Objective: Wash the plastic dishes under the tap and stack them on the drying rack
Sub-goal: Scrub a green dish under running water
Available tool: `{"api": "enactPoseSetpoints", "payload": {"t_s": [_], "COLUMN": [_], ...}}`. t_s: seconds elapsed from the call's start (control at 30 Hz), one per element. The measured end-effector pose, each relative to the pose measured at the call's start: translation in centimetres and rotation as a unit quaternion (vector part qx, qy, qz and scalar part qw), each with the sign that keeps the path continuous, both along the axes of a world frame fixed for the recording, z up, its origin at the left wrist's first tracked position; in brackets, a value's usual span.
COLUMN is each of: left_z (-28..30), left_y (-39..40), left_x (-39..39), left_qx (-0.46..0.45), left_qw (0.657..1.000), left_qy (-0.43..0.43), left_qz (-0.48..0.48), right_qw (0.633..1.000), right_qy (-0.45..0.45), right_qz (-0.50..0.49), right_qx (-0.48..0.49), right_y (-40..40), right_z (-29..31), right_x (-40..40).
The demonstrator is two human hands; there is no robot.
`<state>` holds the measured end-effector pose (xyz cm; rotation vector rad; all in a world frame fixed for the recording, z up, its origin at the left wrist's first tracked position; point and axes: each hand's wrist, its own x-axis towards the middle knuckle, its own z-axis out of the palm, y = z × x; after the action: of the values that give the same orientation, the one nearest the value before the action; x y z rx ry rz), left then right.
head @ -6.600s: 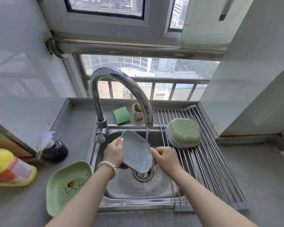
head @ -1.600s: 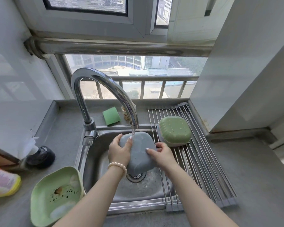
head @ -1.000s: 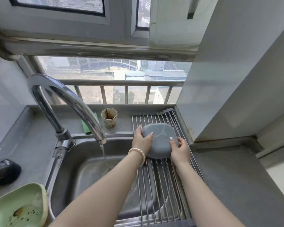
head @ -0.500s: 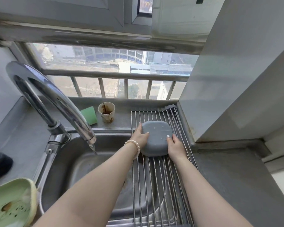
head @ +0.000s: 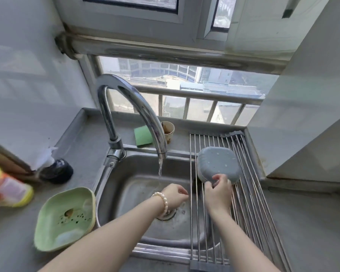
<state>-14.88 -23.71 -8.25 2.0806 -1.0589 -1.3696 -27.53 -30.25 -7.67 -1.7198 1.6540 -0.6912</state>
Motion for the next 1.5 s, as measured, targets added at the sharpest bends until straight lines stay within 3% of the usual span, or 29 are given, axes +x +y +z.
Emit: {"api": "enactPoseSetpoints", "payload": {"t_s": [0.2, 0.43, 0.7, 0.83, 0.9, 1.03, 1.1, 1.17, 1.27, 1.33, 1.4, 1.47, 1.5], "left_z": [1.7, 4.1, 4.0, 3.1, 3.1, 3.5, 3.8, 3.7, 3.5, 3.0, 2.5, 2.4, 2.2], "left_y": [7.1, 14.9, 21.0, 22.3, 22.4, 22.3, 22.0, 21.5, 20.9, 20.5, 20.0, 19.5, 19.2], "left_x": [6.9, 15.4, 19.8, 21.0, 21.1, 21.1, 20.8, 20.1, 18.8, 18.0, 17.2, 16.6, 16.5], "left_qx": [0.019, -0.037, -0.054, -0.052, -0.053, -0.051, -0.068, -0.091, -0.089, -0.085, -0.108, -0.132, -0.142], "left_qw": [0.999, 0.977, 0.961, 0.955, 0.949, 0.930, 0.946, 0.963, 0.950, 0.945, 0.937, 0.925, 0.921], "left_qy": [-0.039, -0.022, -0.058, -0.091, -0.134, -0.304, -0.255, -0.112, 0.050, 0.061, 0.048, 0.038, 0.021], "left_qz": [0.022, 0.208, 0.267, 0.277, 0.279, 0.202, 0.188, 0.227, 0.297, 0.310, 0.329, 0.354, 0.363], "right_qw": [0.979, 0.893, 0.899, 0.890, 0.885, 0.890, 0.891, 0.896, 0.920, 0.914, 0.879, 0.822, 0.801], "right_qy": [0.041, 0.121, 0.191, 0.182, 0.172, 0.123, 0.075, 0.046, 0.090, 0.203, 0.168, 0.129, 0.154], "right_qz": [0.165, 0.369, 0.348, 0.374, 0.394, 0.392, 0.370, 0.358, 0.354, 0.345, 0.379, 0.461, 0.488], "right_qx": [0.113, 0.226, 0.187, 0.186, 0.182, 0.199, 0.250, 0.259, 0.142, -0.070, -0.237, -0.309, -0.310], "right_y": [8.7, 16.4, 20.8, 21.1, 20.8, 18.7, 17.0, 15.5, 14.6, 15.0, 16.7, 18.7, 19.4], "right_z": [-1.0, -1.0, -2.0, -0.8, 0.2, 2.4, 3.2, 4.1, 4.7, 4.3, 3.3, 1.7, 1.2], "right_x": [7.7, 16.1, 19.4, 19.6, 19.3, 17.5, 16.3, 15.6, 14.9, 14.5, 13.8, 12.8, 12.3]}}
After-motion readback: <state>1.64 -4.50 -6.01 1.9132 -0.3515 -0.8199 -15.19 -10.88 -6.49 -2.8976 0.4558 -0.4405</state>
